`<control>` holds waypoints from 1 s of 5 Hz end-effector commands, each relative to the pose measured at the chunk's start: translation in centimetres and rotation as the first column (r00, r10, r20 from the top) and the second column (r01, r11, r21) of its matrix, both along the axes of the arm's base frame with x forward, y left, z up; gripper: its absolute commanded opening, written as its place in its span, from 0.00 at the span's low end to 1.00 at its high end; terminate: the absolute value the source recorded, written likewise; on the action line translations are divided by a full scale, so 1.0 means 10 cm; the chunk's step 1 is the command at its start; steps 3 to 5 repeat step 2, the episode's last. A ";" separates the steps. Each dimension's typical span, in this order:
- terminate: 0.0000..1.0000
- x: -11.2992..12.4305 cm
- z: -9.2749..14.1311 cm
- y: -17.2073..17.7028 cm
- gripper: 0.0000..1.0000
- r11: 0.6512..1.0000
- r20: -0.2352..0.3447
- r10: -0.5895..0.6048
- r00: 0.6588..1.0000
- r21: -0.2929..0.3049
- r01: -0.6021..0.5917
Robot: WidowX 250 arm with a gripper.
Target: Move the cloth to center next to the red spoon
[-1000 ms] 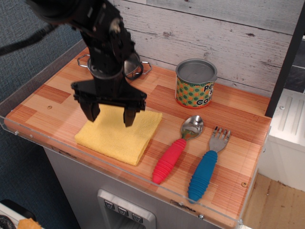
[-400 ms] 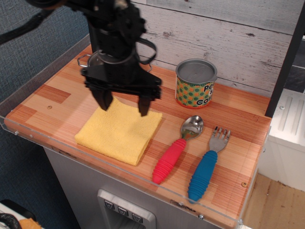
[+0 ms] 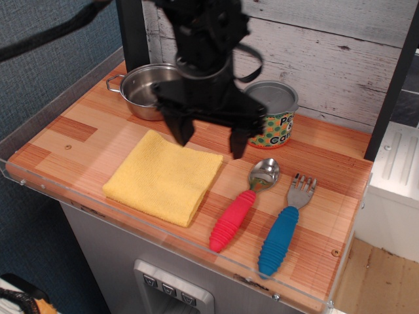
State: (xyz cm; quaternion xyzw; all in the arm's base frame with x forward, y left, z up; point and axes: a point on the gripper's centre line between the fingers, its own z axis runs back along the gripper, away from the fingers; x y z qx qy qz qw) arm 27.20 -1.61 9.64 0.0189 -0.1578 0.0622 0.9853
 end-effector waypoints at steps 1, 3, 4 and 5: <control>0.00 0.11 0.30 -0.31 1.00 0.994 0.086 -0.106 0.991 -0.032 0.109; 1.00 0.11 0.30 -0.31 1.00 0.994 0.086 -0.106 0.991 -0.032 0.109; 1.00 0.11 0.30 -0.31 1.00 0.994 0.086 -0.106 0.991 -0.032 0.109; 1.00 0.11 0.30 -0.31 1.00 0.994 0.086 -0.106 0.991 -0.032 0.109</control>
